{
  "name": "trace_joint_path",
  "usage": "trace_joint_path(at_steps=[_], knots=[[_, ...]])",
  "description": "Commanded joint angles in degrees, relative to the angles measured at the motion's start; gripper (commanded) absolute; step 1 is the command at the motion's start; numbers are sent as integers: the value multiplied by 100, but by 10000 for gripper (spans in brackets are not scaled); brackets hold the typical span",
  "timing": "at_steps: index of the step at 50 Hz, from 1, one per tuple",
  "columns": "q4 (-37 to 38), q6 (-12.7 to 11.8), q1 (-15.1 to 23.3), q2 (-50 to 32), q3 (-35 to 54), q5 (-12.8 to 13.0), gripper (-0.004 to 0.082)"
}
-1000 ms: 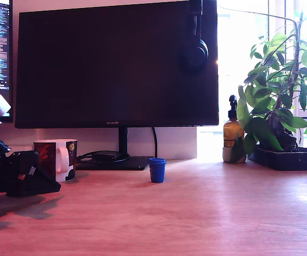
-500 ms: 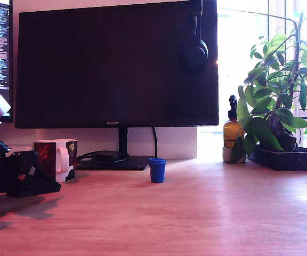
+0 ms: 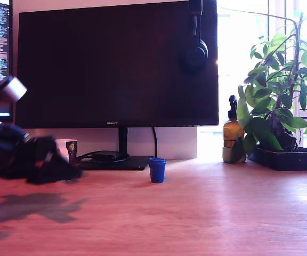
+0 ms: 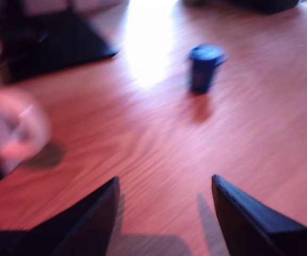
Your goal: Pick up the coffee capsules from the table one by one and drop them inside the nearest coffee cup
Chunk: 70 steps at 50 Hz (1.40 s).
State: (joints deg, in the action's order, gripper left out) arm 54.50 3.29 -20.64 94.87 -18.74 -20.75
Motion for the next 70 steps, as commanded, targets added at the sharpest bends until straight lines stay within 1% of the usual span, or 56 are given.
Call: trace_joint_path(at_steps=[1, 6, 12, 15, 18, 24, 27, 29, 33, 39, 44, 52, 58, 63, 70], knots=[[-37, -22, -74, -131, -20, -46, 493], [-258, -22, -197, -267, -63, -140, 493], [-623, -22, -348, -363, -166, -153, 492], [-824, -22, -407, -380, -240, -151, 455], [-999, -22, -472, -382, -323, -151, 365], [-1211, -2, -605, -382, -472, -129, 91], [-1248, -2, -654, -382, -522, -129, 11], [-1290, -2, -669, -382, -551, -127, -12], [-1421, -2, -699, -382, -605, -111, -18], [-1676, -2, -754, -382, -691, 15, -19], [-1878, -2, -782, -382, -785, 59, -19], [-2223, -2, -841, -391, -966, 385, -19], [-2422, -4, -852, -391, -1073, 398, -19], [-2559, -4, -901, -391, -1169, 472, -19], [-2791, 15, -970, -391, -1379, 472, -18]])
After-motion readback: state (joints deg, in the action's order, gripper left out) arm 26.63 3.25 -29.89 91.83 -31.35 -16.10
